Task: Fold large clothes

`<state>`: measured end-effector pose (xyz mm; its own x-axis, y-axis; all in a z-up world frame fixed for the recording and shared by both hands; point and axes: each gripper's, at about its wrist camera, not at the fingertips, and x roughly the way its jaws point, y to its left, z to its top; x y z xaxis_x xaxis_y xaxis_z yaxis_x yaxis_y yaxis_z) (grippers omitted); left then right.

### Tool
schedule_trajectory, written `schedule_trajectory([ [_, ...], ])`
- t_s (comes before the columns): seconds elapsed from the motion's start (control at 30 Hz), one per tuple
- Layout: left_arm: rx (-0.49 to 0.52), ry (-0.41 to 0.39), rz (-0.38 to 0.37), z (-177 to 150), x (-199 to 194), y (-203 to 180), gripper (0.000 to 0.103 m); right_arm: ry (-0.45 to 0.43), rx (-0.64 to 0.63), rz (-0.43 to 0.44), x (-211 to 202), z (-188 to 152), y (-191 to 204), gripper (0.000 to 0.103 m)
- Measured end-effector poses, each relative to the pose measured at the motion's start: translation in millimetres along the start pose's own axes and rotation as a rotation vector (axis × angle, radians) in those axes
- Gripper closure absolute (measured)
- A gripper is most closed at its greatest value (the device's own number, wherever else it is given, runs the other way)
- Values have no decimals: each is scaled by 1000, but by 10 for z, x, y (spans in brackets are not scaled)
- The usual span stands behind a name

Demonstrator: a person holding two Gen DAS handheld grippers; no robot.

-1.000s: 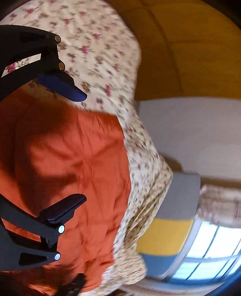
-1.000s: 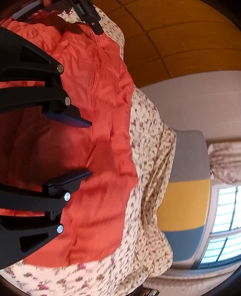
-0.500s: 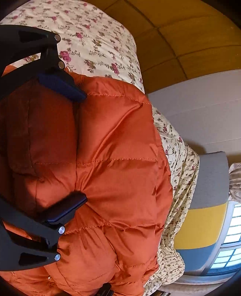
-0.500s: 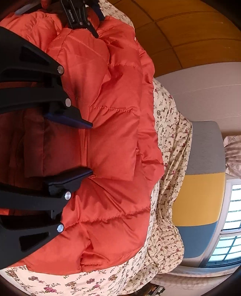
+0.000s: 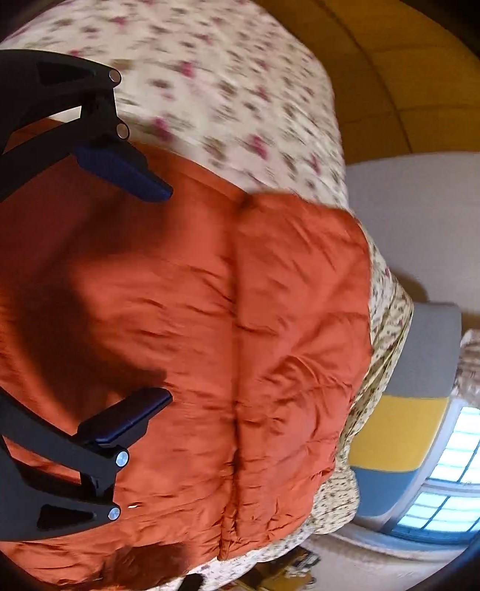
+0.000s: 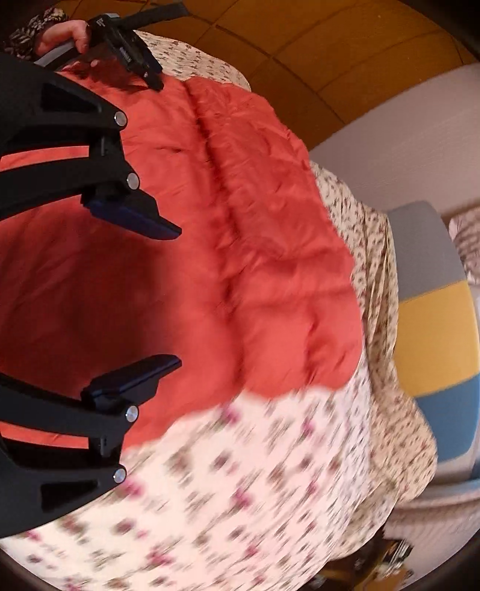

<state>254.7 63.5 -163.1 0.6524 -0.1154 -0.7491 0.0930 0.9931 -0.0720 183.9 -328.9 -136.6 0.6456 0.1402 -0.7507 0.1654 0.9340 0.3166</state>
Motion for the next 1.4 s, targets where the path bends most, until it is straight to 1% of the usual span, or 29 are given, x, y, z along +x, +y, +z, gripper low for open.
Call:
schedule_trajectory([
  [0.1, -71, -22, -21, -167, -197, 137, 3, -14, 21, -22, -271, -199, -226, 39],
  [0.17, -95, -43, -21, -260, -322, 209, 3, -15, 42, -24, -413, -327, -372, 39],
  [0.23, -102, -54, -9, -351, -438, 262, 3, -15, 61, -28, -554, -465, -512, 39],
  [0.37, -85, -67, 16, -544, -624, 335, 3, 2, 75, -34, -724, -720, -632, 39],
  [0.5, -92, -47, 17, -783, -748, 429, 3, 43, 66, -39, -790, -978, -685, 41],
  [0.67, -101, -10, 21, -1091, -855, 533, 5, 88, 66, -17, -831, -1229, -726, 42],
  [0.73, -123, 4, 25, -1219, -893, 595, 5, 95, 67, -3, -850, -1327, -721, 43],
  [0.77, -138, 0, 8, -1284, -927, 634, 5, 95, 69, 1, -849, -1359, -703, 44],
  [0.83, -139, -6, -6, -1358, -979, 667, 6, 93, 69, 28, -869, -1422, -694, 53],
  [0.87, -137, -6, -18, -1378, -990, 669, 6, 90, 69, 36, -864, -1435, -686, 59],
  [0.9, -145, -3, -37, -1403, -1003, 682, 6, 86, 67, 42, -864, -1442, -672, 68],
  [0.93, -151, -4, -46, -1417, -1015, 681, 7, 78, 64, 56, -876, -1448, -654, 72],
  [0.97, -151, -8, -53, -1431, -1028, 673, 13, 70, 60, 66, -895, -1453, -640, 81],
  [1.0, -141, -13, -66, -1449, -1054, 645, 27, 62, 52, 73, -920, -1453, -620, 86],
  [1.03, -131, -16, -79, -1462, -1077, 612, 36, 51, 42, 79, -954, -1450, -598, 87],
  [1.1, -95, -18, -109, -1473, -1139, 526, 66, 26, 40, 104, -1010, -1426, -581, 91],
  [1.13, -83, -19, -120, -1469, -1168, 494, 71, 15, 48, 125, -1049, -1417, -591, 91],
  [1.17, -74, -24, -131, -1468, -1210, 462, 80, 9, 54, 142, -1076, -1403, -600, 91],
  [1.2, -66, -36, -139, -1464, -1263, 439, 84, 1, 61, 164, -1119, -1394, -621, 92],
  [1.27, -61, -61, -150, -1445, -1341, 418, 87, -13, 64, 193, -1193, -1373, -644, 92],
  [1.33, -59, -87, -172, -1433, -1452, 409, 88, -30, 62, 224, -1300, -1367, -654, 92],
  [1.4, -60, -109, -196, -1431, -1593, 409, 90, -51, 47, 261, -1435, -1385, -651, 92],
])
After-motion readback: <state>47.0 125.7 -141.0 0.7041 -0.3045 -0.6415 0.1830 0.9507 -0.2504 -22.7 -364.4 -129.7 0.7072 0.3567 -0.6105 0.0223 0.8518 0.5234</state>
